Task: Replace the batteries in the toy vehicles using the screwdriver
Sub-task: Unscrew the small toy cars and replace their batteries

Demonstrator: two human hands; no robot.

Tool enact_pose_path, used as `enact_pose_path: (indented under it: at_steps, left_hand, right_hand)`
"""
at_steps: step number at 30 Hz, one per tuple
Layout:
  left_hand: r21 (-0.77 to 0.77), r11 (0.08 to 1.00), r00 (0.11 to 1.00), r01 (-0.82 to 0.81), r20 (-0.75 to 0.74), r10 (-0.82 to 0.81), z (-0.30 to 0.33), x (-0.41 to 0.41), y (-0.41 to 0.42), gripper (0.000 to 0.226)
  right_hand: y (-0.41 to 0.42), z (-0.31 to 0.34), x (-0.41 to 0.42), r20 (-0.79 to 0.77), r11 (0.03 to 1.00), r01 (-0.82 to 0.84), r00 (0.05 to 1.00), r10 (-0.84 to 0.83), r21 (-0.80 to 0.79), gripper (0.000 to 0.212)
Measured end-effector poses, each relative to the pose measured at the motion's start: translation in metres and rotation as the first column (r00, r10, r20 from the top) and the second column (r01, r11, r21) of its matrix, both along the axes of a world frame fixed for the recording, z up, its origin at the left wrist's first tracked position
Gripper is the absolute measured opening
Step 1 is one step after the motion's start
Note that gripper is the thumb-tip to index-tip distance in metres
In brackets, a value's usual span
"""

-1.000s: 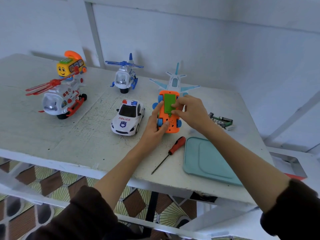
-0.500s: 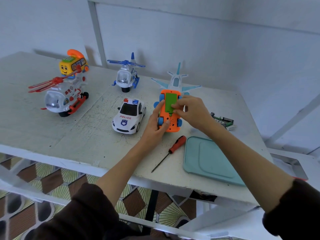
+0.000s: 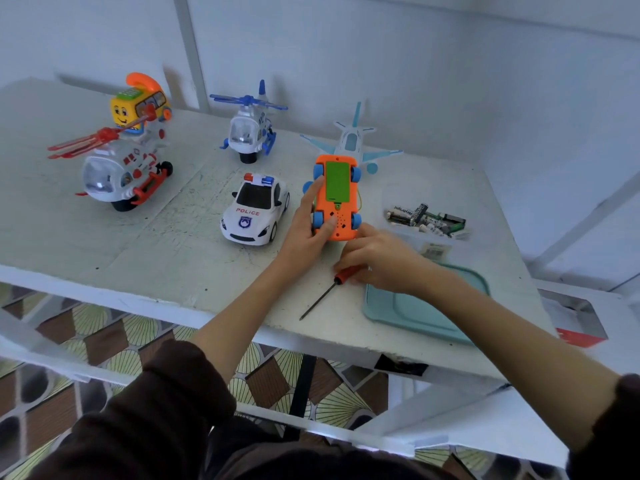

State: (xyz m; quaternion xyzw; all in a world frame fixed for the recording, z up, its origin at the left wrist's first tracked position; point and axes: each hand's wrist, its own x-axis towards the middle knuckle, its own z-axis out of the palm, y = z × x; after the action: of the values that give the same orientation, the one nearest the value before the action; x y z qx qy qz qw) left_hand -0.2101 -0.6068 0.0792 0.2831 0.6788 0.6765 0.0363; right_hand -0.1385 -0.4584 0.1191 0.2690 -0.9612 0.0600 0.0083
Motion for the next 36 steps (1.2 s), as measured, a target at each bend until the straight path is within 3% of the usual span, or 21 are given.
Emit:
enact_pose_path:
  at_steps: [3, 5, 8, 11, 13, 17, 22, 36]
  left_hand:
    - [0.007, 1.000, 1.000, 0.013, 0.012, -0.014, -0.001, 0.000, 0.000, 0.056]
    - [0.019, 1.000, 1.000, 0.024, 0.012, -0.024, -0.002, -0.002, 0.000, 0.056]
    - [0.030, 1.000, 1.000, 0.004, 0.000, -0.004, -0.001, -0.003, 0.000, 0.056]
    - [0.029, 0.999, 1.000, -0.017, 0.021, 0.016, -0.002, -0.002, -0.001, 0.052]
    - [0.024, 0.999, 0.999, -0.023, 0.030, 0.023, 0.000, 0.000, 0.000, 0.052]
    - [-0.022, 0.999, 0.999, -0.043, -0.019, 0.043, 0.001, 0.001, -0.001, 0.054]
    - [-0.047, 0.997, 0.998, -0.063, -0.029, 0.062, 0.003, 0.004, -0.002, 0.055]
    - [-0.064, 0.997, 0.996, -0.038, -0.078, 0.033, -0.004, 0.002, -0.003, 0.058]
  right_hand:
    - [-0.003, -0.003, 0.001, -0.105, 1.000, -0.019, 0.994, 0.020, 0.012, 0.030]
    - [-0.006, 0.005, 0.005, -0.080, 0.999, 0.038, 0.996, -0.039, -0.012, 0.022]
    - [0.001, 0.024, 0.009, 0.038, 0.962, 0.183, 0.983, -0.179, -0.205, 0.013]
    - [0.007, 0.048, 0.014, 0.052, 0.853, 0.268, 0.960, -0.274, -0.448, 0.013]
    - [0.012, 0.059, 0.014, 0.063, 0.781, 0.331, 0.934, -0.353, -0.529, 0.016]
    - [0.021, 0.068, 0.013, -0.008, 0.791, 0.415, 0.883, -0.468, -0.449, 0.011]
    - [0.018, 0.071, 0.021, -0.081, 0.743, 0.516, 0.796, -0.599, -0.426, 0.022]
    - [0.018, 0.076, 0.028, -0.068, 0.727, 0.587, 0.760, -0.647, -0.357, 0.020]
